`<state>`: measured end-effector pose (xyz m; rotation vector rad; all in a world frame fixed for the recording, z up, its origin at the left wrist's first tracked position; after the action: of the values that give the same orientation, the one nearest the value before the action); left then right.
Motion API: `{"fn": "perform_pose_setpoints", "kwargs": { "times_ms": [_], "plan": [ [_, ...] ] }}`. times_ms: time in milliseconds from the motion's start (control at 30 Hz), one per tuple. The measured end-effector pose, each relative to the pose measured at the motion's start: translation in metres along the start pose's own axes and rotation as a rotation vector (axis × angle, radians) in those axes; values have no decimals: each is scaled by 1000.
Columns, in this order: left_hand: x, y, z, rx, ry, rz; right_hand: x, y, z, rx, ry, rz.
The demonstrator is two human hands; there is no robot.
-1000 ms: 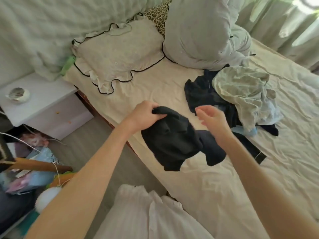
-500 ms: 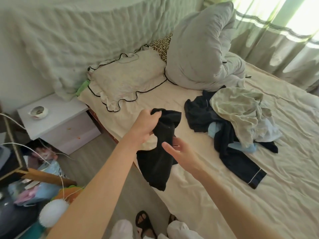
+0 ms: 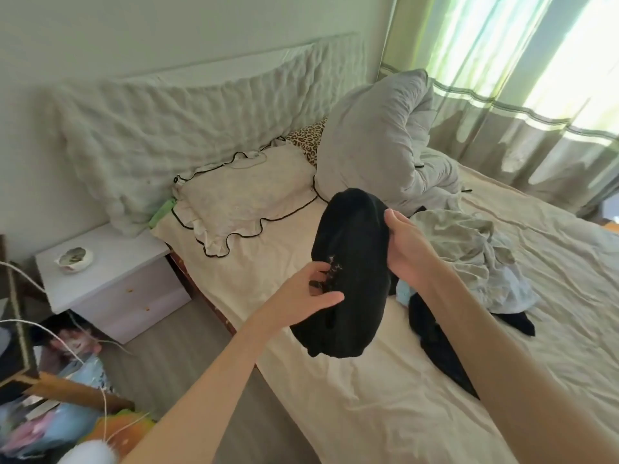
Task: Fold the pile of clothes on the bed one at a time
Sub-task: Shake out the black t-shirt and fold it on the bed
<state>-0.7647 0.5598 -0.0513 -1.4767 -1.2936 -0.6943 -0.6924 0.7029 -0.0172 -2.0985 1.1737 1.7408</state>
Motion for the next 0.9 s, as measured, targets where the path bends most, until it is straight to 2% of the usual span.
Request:
{"fn": "perform_pose_setpoints", "kwargs": {
  "times_ms": [100, 300, 367, 400, 500, 600, 667, 800, 900],
  "plan": [
    [-1, 13, 8, 53, -21, 51, 3, -5, 2, 26, 27, 11],
    [23, 17, 23, 181, 40, -68, 23, -3, 4, -2, 27, -25],
    [18, 19, 27, 243, 6, -215, 26, 0, 4, -32, 18, -26],
    [12, 19, 28, 273, -26, -339, 27, -1, 3, -25, 6, -88],
    [-3, 14, 30, 365, -111, -728, 21, -14, -14, 77, -111, -530],
    [-8, 5, 33, 439, -138, -936, 37, -13, -33, 5, -165, -818],
    [-4, 5, 37, 459, -146, -941, 53, -18, -39, 1, -123, -907],
    [2, 12, 44, 462, -147, -871, 56, -35, -45, 157, -136, -891],
    [7, 15, 47, 461, -132, -862, 62, -30, -42, 97, -116, -778]
  ]
}}
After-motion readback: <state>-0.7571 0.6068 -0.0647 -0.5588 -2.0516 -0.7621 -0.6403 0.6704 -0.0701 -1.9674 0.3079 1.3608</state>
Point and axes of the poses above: each hand's wrist, its own z-axis towards the middle knuckle, its own y-axis out of the palm, x = y × z, the point moved 9 cm from there along z, towards the middle knuckle, and after that the axes turned 10 degrees about -x, right-handed, at the moved point
